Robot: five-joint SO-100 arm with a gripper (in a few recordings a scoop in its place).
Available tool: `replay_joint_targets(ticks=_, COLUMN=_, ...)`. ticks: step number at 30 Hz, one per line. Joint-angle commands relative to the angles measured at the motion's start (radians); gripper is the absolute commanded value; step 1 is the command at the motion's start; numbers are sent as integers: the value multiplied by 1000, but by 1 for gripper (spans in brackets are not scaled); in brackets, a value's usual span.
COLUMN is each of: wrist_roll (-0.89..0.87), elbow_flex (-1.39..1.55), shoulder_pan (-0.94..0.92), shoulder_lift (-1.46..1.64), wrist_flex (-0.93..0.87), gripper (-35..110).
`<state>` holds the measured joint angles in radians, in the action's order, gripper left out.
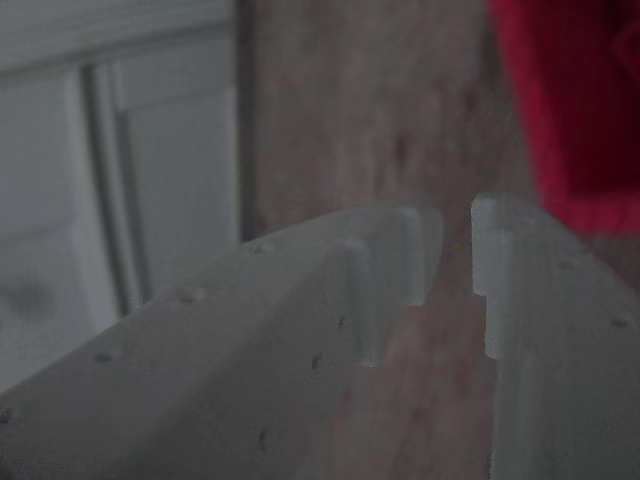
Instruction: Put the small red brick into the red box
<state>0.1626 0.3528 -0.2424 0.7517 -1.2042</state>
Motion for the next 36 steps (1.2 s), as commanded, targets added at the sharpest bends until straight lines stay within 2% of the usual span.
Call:
replay_joint_targets(ticks=1, wrist_roll=11, elbow_flex=451, shoulder_pan=58, shoulder_lift=514, wrist_flex=67, gripper=0)
replay_joint_targets(ticks=14, wrist_roll=106, elbow_flex=1779, shoulder_pan=181, shoulder_lift=1493, wrist_flex=121, gripper=0)
replay_joint_targets(ticks=19, wrist_roll=61, elbow_flex=2172, shoulder_pan=190, shoulder_lift=1856, wrist_flex=127, gripper=0)
replay_joint_targets(ticks=23, wrist_roll=48, elbow_flex=2338, shoulder_pan=201, shoulder_lift=2065, wrist_flex=77, gripper=0)
replay_joint_targets(ticks=36, wrist_roll=-110, elbow_flex=2494, shoulder_pan=301, shoulder_lift=2345, wrist_flex=-26, gripper=0)
